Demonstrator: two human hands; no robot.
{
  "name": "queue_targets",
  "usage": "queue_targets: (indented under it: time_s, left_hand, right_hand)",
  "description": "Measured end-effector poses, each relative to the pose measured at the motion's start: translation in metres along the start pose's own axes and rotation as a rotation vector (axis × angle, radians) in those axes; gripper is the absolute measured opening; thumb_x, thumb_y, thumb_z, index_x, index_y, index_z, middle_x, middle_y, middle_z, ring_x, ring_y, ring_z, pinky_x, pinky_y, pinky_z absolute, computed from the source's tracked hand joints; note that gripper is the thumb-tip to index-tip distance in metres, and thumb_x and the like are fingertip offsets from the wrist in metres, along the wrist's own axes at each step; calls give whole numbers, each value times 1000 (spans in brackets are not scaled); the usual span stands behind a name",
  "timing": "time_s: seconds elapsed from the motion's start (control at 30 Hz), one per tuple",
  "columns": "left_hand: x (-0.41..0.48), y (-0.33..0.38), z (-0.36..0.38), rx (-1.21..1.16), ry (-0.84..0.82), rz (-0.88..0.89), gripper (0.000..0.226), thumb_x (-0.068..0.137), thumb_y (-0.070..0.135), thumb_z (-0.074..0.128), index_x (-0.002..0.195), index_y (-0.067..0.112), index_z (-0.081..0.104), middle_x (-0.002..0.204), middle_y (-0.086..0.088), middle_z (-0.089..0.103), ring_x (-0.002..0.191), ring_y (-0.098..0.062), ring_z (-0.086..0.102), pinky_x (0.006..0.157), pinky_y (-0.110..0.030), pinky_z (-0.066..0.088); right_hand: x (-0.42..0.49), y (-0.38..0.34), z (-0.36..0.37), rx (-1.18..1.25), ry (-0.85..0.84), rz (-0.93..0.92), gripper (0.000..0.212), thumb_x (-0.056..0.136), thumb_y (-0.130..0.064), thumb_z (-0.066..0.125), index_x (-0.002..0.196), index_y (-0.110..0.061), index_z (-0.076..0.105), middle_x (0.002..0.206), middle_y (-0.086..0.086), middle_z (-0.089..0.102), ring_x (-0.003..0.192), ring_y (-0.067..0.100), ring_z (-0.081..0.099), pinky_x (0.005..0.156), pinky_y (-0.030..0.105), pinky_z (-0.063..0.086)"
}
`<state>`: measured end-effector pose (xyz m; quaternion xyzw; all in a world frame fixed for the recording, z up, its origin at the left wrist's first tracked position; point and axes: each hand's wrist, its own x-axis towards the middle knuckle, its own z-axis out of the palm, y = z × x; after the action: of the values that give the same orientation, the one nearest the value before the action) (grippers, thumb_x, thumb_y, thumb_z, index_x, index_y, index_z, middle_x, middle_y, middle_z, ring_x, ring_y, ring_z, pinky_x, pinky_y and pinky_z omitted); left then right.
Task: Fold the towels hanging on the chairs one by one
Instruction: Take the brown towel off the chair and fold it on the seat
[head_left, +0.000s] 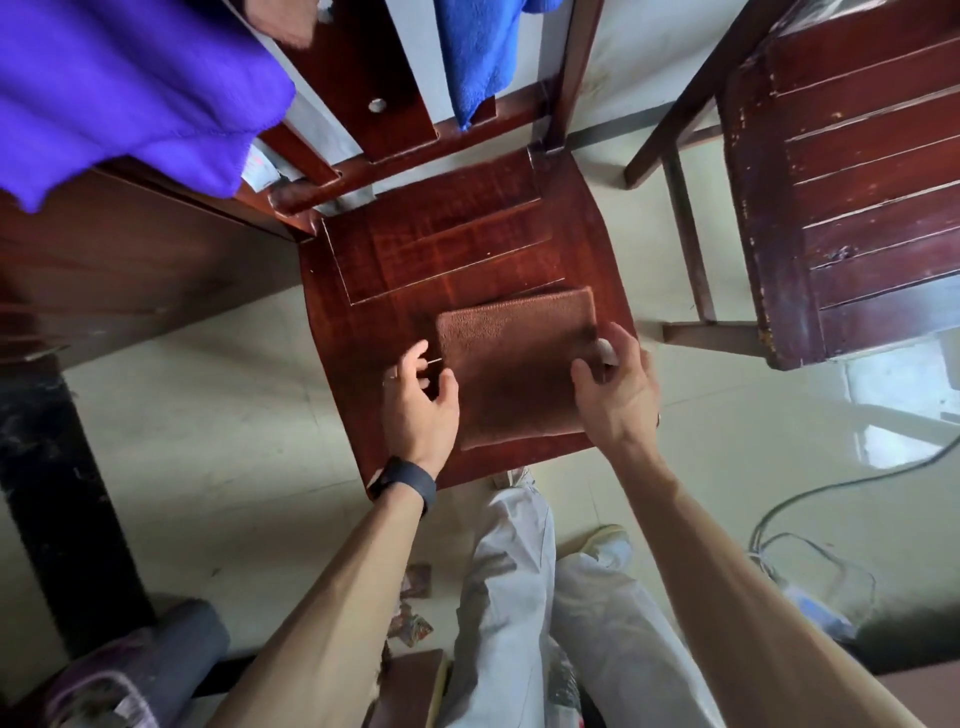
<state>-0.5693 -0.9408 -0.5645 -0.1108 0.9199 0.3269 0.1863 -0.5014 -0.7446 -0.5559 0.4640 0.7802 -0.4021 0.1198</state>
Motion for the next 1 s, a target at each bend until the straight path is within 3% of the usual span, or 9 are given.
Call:
queue_targets:
  time_s: [0.07, 0.13, 0.23, 0.3, 0.47, 0.57, 0.7, 0.87, 1.0]
  left_hand:
    - [6, 6, -7, -172, -105, -242, 40, 86, 22, 71, 124, 19, 59, 112, -4, 67, 88, -13, 65, 88, -31, 52]
    - [12, 10, -10, -281, -206, -409, 33, 82, 17, 75, 113, 19, 64, 100, -4, 72, 89, -16, 68, 93, -33, 52]
    - [23, 6, -6, -320, -284, -500, 25, 72, 19, 81, 92, 24, 68, 95, -6, 75, 95, -24, 71, 95, -37, 53]
    - [27, 6, -7, -337, -330, -547, 26, 70, 20, 82, 94, 21, 72, 100, -8, 75, 98, -27, 71, 90, -34, 52]
    - [29, 11, -16, -376, -390, -504, 23, 83, 11, 74, 106, 11, 70, 101, -6, 72, 89, -18, 67, 69, -24, 47]
    - [27, 9, -19, -418, -424, -496, 15, 83, 13, 75, 95, 19, 68, 98, -3, 72, 96, -22, 68, 86, -36, 51]
    - [23, 6, -23, -492, -479, -465, 38, 79, 13, 75, 116, 21, 68, 107, -5, 75, 103, -24, 70, 102, -46, 48]
    - [2, 28, -39, -544, -598, -396, 42, 89, 6, 65, 128, 23, 64, 113, -8, 73, 105, -27, 70, 98, -42, 52]
    - [-32, 72, -54, -546, -683, -342, 40, 91, 7, 63, 125, 28, 64, 117, -9, 71, 100, -24, 70, 89, -43, 55]
  right_hand:
    - [6, -1, -10, 51, -107, 80, 56, 88, -31, 67, 142, -28, 49, 136, 4, 56, 121, 25, 56, 102, 33, 42]
    - [14, -4, -16, 39, -200, 149, 54, 87, -33, 69, 138, -26, 53, 133, 2, 61, 121, 25, 58, 103, 38, 46]
    - [25, -9, -23, 9, -267, 194, 50, 87, -29, 71, 134, -21, 56, 127, 4, 65, 117, 27, 61, 102, 43, 49]
    - [30, -11, -27, -4, -310, 228, 49, 86, -28, 72, 132, -20, 56, 120, 4, 64, 111, 28, 64, 98, 44, 51]
    - [37, -9, -27, 25, -358, 202, 46, 84, -26, 74, 128, -20, 61, 119, 2, 66, 107, 23, 64, 96, 39, 53]
    - [33, -8, -28, 47, -349, 175, 42, 86, -24, 73, 126, -21, 61, 116, 1, 63, 103, 22, 62, 89, 35, 52]
    - [25, -4, -34, 92, -321, 140, 36, 84, -22, 74, 118, -22, 62, 112, 4, 66, 100, 24, 64, 89, 42, 56]
    - [0, 9, -67, 380, -406, 199, 42, 88, -1, 68, 128, -15, 63, 117, 9, 68, 91, 23, 69, 79, 45, 61]
    - [-33, 25, -121, 624, -456, 282, 51, 88, 5, 67, 133, -19, 59, 105, 10, 71, 97, 25, 70, 79, 40, 58]
